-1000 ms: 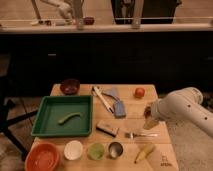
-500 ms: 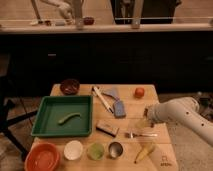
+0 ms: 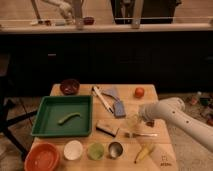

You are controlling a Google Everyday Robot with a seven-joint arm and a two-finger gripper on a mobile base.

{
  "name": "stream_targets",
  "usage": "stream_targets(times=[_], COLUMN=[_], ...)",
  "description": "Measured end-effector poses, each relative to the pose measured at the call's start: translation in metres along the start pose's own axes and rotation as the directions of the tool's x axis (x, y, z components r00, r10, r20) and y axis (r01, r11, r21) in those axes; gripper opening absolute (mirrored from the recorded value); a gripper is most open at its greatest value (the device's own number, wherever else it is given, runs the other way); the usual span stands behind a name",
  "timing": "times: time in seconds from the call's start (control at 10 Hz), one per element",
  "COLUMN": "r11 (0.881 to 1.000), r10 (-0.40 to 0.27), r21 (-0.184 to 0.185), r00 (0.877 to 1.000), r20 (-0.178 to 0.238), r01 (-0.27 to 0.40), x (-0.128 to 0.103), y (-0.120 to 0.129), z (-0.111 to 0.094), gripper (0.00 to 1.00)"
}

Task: Place sponge in purple bowl

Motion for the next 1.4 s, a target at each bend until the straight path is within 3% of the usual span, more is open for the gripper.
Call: stream_targets(times=[0.4,1.4], r11=[1.0,0.994], r10=[0.007,-0.048], r21=[-0.03,-0.098], r00=[1.0,0.999], r20=[-0.003,-0.015], r01=[-0.007,0.047], x=[-0.008,-0.033], y=[-0.002,-0.001], z=[0.029,0.071], gripper=[0.8,0.8])
